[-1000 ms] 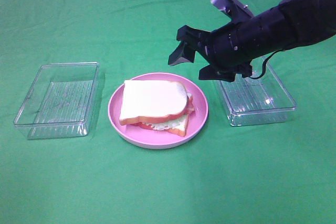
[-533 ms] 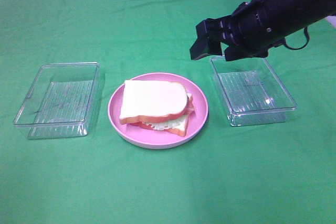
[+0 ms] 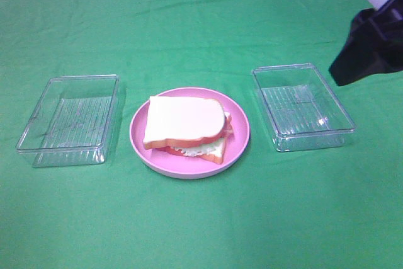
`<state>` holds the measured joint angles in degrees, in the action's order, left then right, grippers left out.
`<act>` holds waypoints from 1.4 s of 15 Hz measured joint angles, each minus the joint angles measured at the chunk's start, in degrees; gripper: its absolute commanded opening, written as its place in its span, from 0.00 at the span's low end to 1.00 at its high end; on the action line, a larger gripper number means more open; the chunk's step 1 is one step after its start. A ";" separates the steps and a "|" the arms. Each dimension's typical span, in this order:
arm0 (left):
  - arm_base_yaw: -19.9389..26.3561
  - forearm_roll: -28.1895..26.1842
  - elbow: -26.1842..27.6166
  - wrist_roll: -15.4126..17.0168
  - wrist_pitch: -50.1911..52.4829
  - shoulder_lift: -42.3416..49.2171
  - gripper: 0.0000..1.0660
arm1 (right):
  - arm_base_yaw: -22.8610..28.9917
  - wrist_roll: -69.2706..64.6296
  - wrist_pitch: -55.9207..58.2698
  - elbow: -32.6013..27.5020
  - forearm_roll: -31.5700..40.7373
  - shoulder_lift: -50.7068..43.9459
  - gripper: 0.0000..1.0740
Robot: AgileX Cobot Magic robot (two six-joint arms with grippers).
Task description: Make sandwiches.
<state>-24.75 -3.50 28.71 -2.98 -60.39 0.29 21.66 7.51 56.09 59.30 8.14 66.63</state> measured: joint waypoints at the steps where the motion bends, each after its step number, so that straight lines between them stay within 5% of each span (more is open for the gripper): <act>1: 0.00 0.00 0.00 0.00 0.00 0.00 0.76 | 0.00 -0.11 2.86 -0.06 -1.03 -3.32 0.69; 12: 0.00 0.00 0.00 0.00 0.00 0.00 0.76 | 0.00 2.52 11.69 -27.10 -1.20 -44.12 0.69; 21: 0.00 -0.23 0.00 -1.55 0.00 0.00 0.76 | 0.00 3.84 5.56 -30.02 0.29 -56.21 0.69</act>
<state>-24.75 -3.72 28.71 -4.53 -60.39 0.29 21.66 11.34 61.65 29.28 8.42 10.43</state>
